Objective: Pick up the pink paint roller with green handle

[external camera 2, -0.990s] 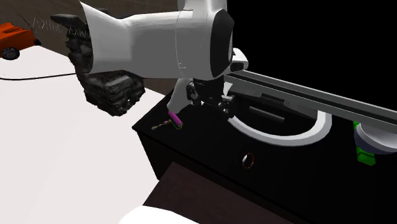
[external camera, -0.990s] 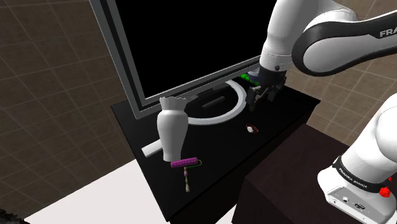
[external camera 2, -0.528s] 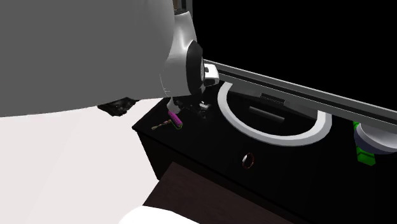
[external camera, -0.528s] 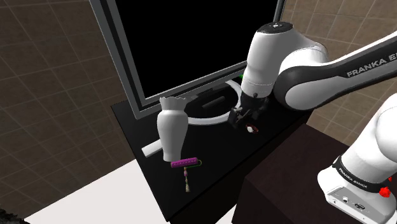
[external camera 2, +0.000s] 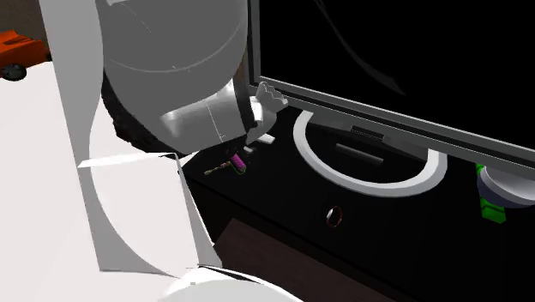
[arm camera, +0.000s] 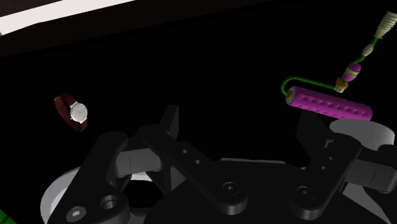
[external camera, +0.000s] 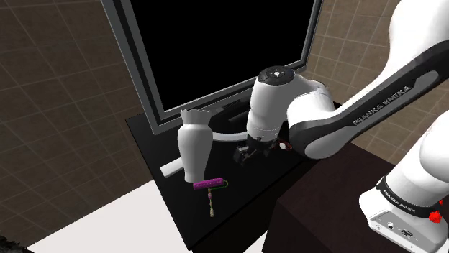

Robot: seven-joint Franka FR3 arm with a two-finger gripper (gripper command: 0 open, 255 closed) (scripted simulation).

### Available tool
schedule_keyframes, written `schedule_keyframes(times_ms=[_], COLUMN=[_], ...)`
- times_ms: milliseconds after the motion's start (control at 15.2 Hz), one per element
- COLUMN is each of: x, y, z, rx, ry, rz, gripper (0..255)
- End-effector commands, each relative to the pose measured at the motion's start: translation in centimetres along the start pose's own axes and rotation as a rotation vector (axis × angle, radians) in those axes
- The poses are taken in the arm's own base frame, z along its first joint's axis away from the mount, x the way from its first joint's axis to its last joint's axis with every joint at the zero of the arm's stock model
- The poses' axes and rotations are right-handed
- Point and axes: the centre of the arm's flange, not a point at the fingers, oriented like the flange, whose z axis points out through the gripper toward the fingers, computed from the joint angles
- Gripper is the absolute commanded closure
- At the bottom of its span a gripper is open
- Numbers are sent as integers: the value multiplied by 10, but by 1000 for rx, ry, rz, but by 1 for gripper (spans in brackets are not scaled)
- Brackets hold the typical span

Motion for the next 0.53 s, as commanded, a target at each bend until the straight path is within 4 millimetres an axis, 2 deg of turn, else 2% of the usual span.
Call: schedule_keyframes(times_ms=[0,462], x=[-3,-10], y=[-21,-94], z=[17,72], rx=[9,21], ry=[9,40], rz=[19,71], gripper=[0,0])
